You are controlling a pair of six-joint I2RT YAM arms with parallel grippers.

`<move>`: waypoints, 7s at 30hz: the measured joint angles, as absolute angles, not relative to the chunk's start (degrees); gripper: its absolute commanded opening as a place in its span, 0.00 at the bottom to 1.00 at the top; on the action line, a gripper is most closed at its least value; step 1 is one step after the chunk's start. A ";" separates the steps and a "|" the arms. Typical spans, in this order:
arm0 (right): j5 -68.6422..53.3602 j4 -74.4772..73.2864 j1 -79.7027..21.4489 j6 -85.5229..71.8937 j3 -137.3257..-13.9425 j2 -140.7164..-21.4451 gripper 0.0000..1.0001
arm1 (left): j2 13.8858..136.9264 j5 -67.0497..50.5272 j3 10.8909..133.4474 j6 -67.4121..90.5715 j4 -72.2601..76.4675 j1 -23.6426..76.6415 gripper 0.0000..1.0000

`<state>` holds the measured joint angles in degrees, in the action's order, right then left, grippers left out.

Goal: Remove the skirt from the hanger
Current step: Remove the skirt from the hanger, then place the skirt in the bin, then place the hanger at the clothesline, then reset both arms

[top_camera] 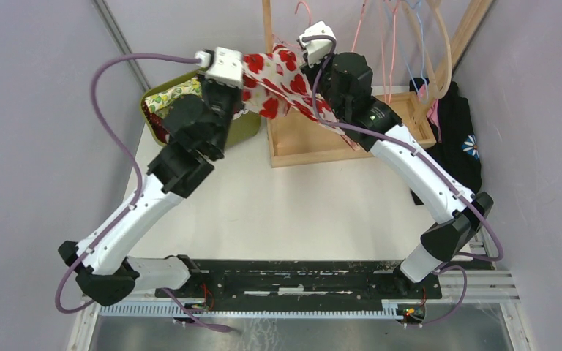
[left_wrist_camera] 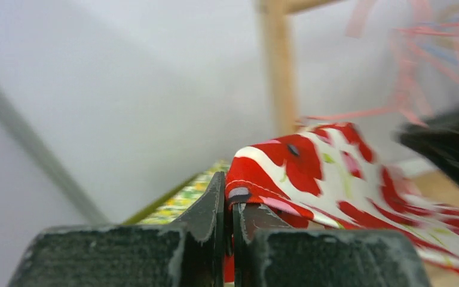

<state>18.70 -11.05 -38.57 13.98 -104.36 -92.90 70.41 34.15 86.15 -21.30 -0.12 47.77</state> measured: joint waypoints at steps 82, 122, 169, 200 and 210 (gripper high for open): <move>13.98 -6.92 -21.67 6.09 -93.84 -90.28 0.01 | 107.15 15.11 84.31 -3.40 -5.78 -7.51 0.03; 11.22 -8.86 -27.33 7.18 -114.10 -97.27 0.01 | 80.75 -6.13 88.51 -2.79 -27.55 -0.34 0.99; 15.51 -5.69 -27.64 14.00 -108.68 -98.04 0.79 | 78.04 -5.04 80.66 -2.83 -28.34 2.76 0.99; 12.60 -18.17 -28.12 4.60 -82.24 -77.65 0.86 | 78.04 1.74 71.59 -1.52 -20.93 6.15 0.99; 12.21 -19.07 -28.12 1.56 -77.73 -77.71 0.88 | 78.06 1.96 69.54 -1.52 -20.29 6.26 0.99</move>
<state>12.21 -19.07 -28.12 1.56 -77.73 -77.71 78.06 1.96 69.54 -1.52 -20.29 6.26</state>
